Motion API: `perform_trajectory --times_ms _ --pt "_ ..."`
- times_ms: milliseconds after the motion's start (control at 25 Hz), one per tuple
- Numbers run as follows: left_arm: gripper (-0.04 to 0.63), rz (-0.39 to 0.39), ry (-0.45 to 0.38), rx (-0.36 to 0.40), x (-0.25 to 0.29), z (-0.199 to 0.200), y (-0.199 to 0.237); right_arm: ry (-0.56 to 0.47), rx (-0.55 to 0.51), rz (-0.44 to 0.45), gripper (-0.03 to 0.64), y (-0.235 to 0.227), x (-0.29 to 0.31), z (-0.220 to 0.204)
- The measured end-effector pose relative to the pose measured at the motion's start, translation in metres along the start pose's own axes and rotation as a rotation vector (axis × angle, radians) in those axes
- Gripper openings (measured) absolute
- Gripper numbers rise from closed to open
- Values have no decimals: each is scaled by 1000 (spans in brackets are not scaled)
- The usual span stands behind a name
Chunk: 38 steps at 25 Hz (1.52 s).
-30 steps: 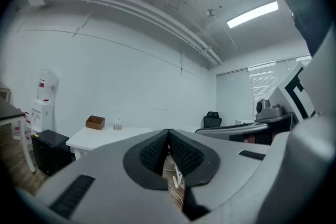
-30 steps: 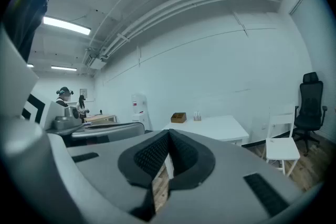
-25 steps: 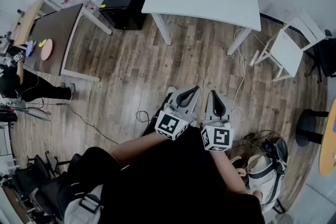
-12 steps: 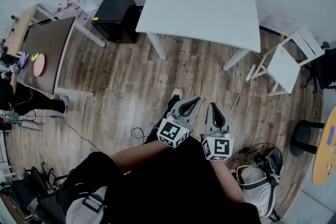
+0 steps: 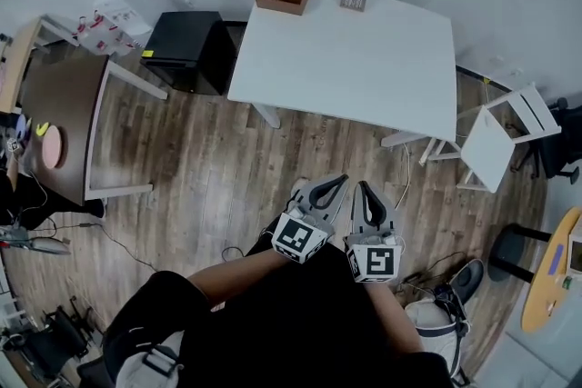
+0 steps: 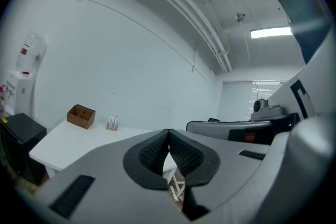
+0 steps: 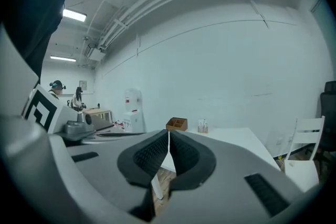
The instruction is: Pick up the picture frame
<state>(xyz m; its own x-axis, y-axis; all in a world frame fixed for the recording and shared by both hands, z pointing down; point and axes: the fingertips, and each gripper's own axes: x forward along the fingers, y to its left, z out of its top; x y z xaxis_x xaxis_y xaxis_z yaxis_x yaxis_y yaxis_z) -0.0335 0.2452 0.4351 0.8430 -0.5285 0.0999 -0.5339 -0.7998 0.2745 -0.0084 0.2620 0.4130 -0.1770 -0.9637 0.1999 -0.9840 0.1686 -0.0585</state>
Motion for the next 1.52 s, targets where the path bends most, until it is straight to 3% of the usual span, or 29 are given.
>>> perform_trajectory --times_ms 200,360,520,760,920,1040,1240,1520 --pt "14 -27 4 -9 28 20 62 13 3 -38 35 -11 68 13" --pt "15 -122 7 -52 46 28 87 30 -21 -69 35 -16 101 15" --pt "14 -132 7 -58 53 32 105 60 20 -90 35 -24 120 11" --pt "15 -87 -3 -42 63 36 129 71 30 -82 35 -30 146 9" --pt "15 -19 35 -39 71 30 153 64 35 -56 35 -34 164 9" --pt "15 -15 49 -53 85 27 167 42 50 -28 35 -44 182 11" --pt "15 -3 64 -50 126 32 193 99 79 -20 35 -82 229 5" --pt "15 75 83 -3 201 58 254 87 112 15 35 -140 304 19"
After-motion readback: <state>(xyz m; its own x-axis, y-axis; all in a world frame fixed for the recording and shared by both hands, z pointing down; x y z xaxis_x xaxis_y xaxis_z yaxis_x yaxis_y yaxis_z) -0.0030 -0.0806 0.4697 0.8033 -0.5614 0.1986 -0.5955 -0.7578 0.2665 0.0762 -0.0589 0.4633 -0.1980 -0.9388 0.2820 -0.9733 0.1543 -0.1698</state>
